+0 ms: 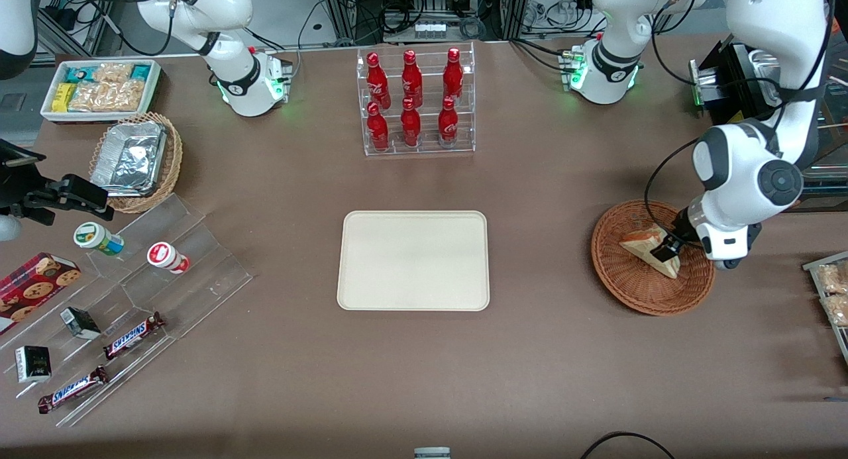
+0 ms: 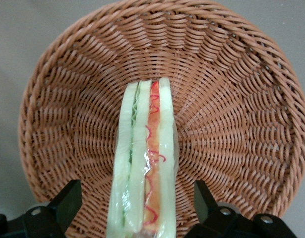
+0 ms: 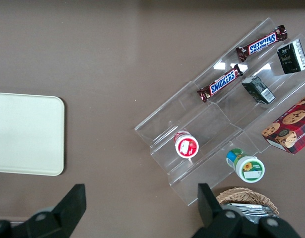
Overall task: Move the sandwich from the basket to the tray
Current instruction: 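Lower the open left gripper around the sandwich in the basket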
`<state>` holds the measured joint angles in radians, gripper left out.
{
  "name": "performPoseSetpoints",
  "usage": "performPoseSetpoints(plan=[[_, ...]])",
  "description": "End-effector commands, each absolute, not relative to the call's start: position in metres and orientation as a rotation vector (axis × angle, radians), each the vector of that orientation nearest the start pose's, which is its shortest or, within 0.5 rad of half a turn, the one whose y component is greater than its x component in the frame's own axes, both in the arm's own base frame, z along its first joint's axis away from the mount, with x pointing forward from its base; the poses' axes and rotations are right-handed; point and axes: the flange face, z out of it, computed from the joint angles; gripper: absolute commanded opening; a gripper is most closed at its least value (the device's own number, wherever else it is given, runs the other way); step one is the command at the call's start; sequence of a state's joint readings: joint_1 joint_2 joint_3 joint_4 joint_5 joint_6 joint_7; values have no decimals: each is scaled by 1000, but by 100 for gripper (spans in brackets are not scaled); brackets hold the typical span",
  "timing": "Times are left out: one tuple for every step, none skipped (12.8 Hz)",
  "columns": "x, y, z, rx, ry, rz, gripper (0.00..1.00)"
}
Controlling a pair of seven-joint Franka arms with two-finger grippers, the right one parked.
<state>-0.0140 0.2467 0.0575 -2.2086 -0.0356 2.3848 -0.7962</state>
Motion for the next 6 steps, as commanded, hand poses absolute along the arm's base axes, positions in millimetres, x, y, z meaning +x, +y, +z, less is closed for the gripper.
performPoseSetpoints(plan=[[547,18,247,-2822,-1338,99,100],[544,9,232,-2821,-1311,130,100],[542,6,220,-2811,-1306,157,100],[542,6,217,-2799,-1320,164,99],[542,6,217,-2799,-1318,164,91],[542,6,218,-2800,-1311,168,76]])
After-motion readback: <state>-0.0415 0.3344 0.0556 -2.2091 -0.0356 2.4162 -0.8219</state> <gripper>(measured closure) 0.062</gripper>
